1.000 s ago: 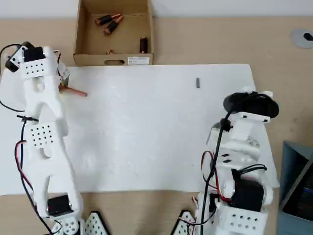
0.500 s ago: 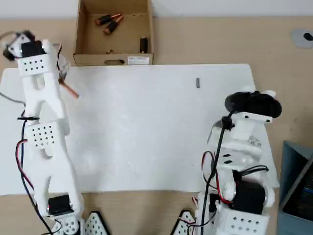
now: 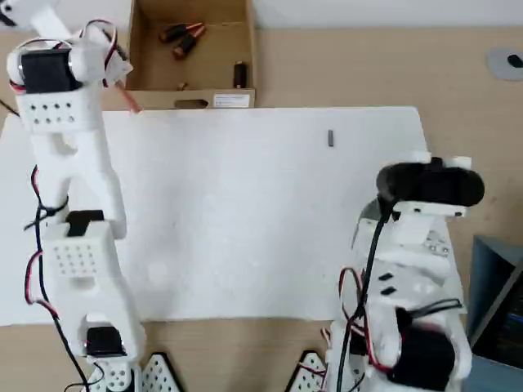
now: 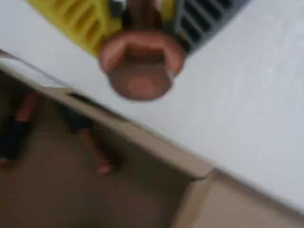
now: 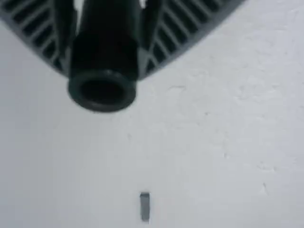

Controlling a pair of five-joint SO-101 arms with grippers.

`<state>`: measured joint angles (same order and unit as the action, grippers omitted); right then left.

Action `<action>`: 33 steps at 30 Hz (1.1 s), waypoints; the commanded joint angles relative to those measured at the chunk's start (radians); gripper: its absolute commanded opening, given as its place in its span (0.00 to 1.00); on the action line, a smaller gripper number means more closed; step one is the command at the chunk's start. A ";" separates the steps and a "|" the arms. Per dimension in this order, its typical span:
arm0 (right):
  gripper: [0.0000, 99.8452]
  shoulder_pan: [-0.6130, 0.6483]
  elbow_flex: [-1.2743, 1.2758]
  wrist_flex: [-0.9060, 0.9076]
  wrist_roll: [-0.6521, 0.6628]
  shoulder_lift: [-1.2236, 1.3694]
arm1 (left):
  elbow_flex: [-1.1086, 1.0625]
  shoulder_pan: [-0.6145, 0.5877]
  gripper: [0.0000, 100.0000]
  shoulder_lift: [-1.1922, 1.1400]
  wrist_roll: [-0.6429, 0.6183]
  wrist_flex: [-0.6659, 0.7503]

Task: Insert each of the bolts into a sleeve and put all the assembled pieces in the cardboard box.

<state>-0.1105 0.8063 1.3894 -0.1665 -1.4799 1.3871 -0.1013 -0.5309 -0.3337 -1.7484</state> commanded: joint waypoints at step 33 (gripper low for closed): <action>0.01 0.252 0.447 -0.241 0.114 -0.441 | -1.610 0.233 0.00 1.408 0.236 0.269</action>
<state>0.1013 1.2482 1.1838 -0.0514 -1.8082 -0.0644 0.1227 0.7518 -0.1066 -1.5735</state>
